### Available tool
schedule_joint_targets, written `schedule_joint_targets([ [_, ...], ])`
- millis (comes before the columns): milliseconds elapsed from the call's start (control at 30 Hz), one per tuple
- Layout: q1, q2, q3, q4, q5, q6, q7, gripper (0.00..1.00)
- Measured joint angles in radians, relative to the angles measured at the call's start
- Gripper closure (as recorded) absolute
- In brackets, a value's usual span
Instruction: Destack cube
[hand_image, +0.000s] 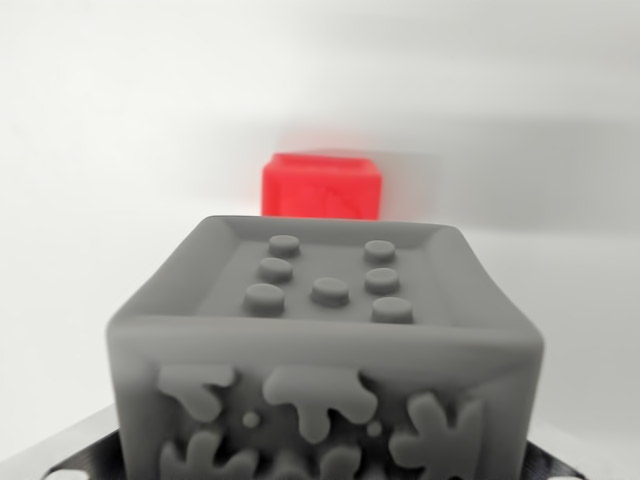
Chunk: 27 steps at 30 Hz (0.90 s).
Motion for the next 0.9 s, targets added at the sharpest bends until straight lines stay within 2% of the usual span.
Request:
schedule_joint_targets([
  [900,-0.064,-0.019,-0.024,-0.071,0.005,0.042,-0.127,1.0],
])
